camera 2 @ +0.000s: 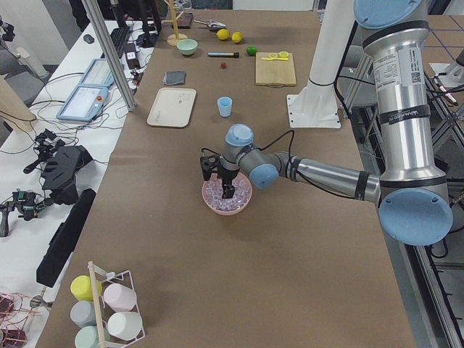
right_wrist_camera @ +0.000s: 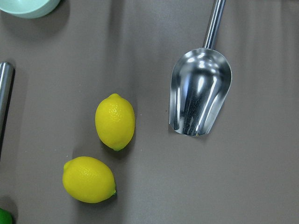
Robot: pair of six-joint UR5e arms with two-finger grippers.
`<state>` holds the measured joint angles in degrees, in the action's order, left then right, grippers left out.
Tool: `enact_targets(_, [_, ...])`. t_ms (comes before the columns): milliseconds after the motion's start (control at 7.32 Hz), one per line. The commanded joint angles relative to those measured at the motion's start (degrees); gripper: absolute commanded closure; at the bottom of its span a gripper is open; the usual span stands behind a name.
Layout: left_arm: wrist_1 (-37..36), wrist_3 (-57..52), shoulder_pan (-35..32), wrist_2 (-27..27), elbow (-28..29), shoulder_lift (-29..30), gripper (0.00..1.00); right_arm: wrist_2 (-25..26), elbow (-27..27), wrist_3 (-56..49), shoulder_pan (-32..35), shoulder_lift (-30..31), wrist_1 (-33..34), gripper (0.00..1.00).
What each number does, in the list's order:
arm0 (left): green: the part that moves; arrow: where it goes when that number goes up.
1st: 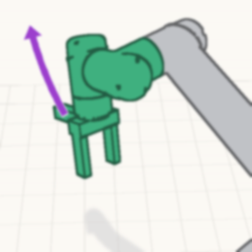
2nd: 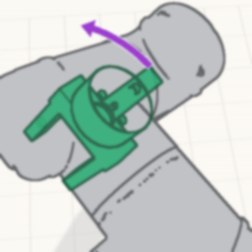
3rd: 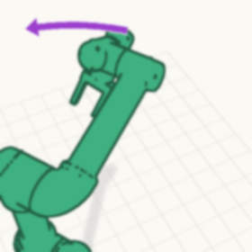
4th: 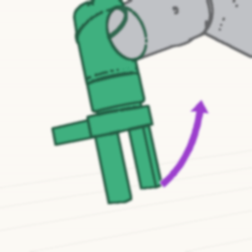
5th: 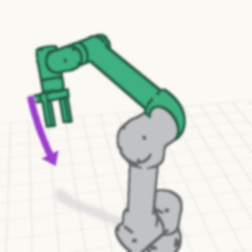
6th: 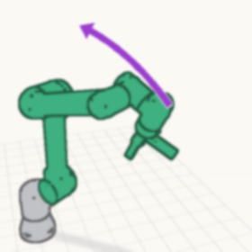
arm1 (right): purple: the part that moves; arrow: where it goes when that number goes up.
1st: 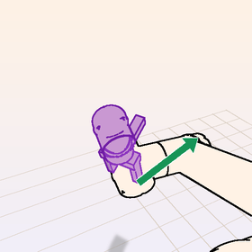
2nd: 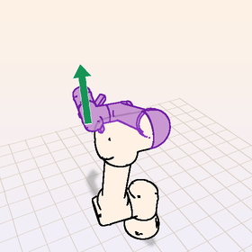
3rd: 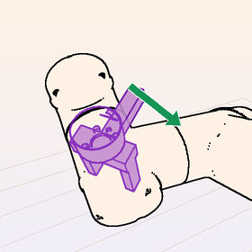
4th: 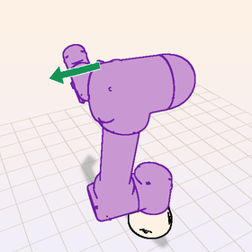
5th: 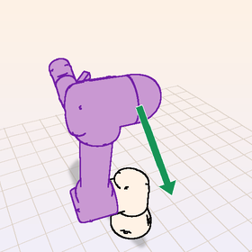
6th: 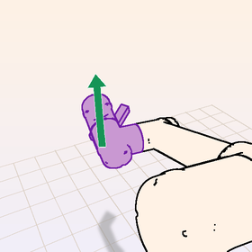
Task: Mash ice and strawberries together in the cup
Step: 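Move the left gripper over the pink bowl of ice cubes and lower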
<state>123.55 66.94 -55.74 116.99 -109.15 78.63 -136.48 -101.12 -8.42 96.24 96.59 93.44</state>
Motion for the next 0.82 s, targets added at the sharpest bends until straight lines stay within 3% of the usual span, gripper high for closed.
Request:
enact_targets(0, [0.02,-0.14,1.76,-0.1,0.69,0.12,0.16,-0.28,-0.22,1.48,0.0,-0.61,-0.01,0.0])
enact_targets(137, [0.11,-0.32,1.95,-0.1,1.13,0.29,0.29,-0.19,-0.57,1.57,0.0,-0.52,-0.01,0.0])
enact_targets(683, [0.02,-2.85,1.95,-0.62,2.97,0.47,0.3,-0.98,-0.83,1.65,0.09,-0.35,-0.01,0.0])
